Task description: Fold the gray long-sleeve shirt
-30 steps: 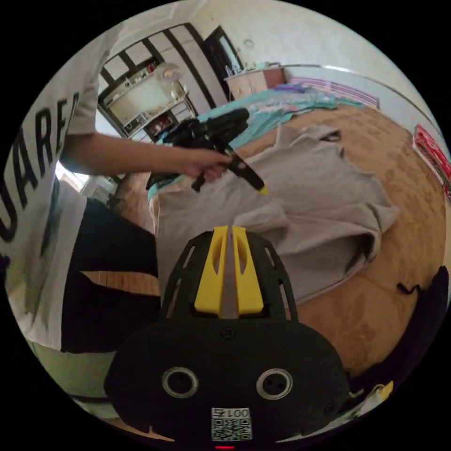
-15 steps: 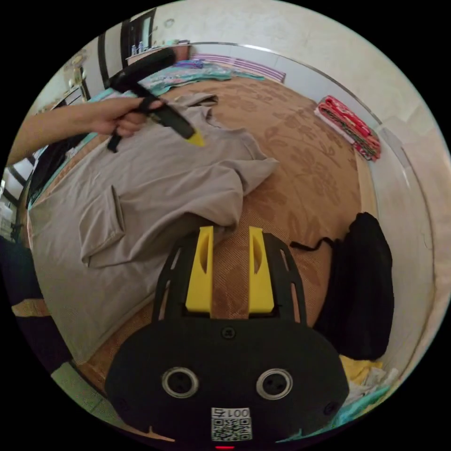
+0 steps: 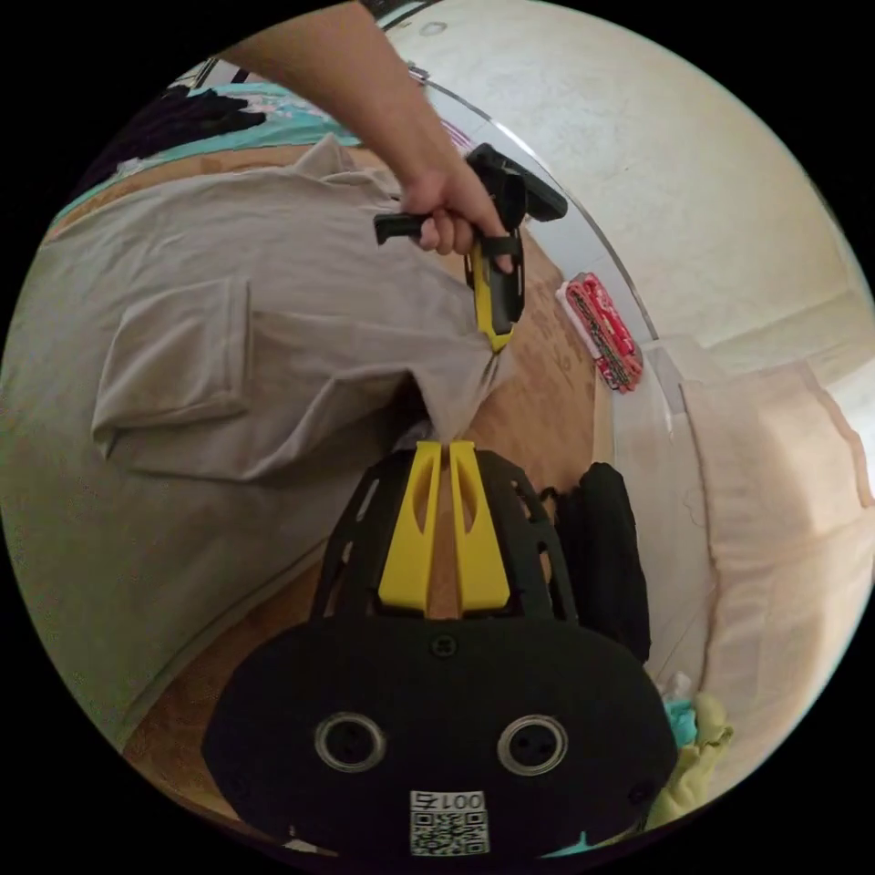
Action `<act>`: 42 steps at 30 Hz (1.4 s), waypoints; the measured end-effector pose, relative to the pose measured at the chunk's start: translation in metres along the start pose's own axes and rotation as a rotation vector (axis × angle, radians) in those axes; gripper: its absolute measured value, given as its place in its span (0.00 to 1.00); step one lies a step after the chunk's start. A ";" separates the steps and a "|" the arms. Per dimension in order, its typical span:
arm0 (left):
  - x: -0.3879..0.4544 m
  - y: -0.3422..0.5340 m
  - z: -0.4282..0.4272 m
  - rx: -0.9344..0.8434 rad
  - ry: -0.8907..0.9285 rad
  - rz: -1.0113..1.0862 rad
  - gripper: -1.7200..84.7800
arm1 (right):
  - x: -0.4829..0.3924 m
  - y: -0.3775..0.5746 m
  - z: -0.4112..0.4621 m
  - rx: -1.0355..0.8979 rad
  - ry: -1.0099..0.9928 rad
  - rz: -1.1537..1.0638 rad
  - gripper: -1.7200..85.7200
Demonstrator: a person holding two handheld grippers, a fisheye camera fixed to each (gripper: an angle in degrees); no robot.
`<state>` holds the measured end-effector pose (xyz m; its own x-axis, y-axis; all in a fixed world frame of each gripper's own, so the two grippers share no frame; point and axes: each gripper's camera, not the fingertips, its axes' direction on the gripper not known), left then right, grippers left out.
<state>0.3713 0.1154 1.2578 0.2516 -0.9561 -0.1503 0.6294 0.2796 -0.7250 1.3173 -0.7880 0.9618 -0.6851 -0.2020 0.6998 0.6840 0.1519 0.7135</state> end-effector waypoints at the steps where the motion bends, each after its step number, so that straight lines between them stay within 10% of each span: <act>1: -0.003 0.005 0.000 -0.017 0.029 -0.014 0.01 | -0.011 0.002 -0.003 -0.014 -0.004 -0.011 0.04; 15: 0.032 -0.052 0.021 -0.189 -0.157 0.092 0.11 | -0.040 -0.007 -0.039 0.041 -0.085 -0.094 0.05; 24: 0.059 -0.084 0.087 -0.423 -0.473 0.180 0.04 | 0.011 0.003 -0.011 -0.132 -0.156 0.323 0.09; 42: 0.008 -0.010 0.009 0.122 -0.055 -0.028 0.02 | 0.022 0.047 0.006 -0.170 0.145 0.151 0.04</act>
<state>0.3736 0.1056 1.2698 0.2707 -0.9583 -0.0916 0.7206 0.2648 -0.6407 1.3328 -0.7799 1.0104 -0.5377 -0.3280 0.7767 0.8162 0.0281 0.5770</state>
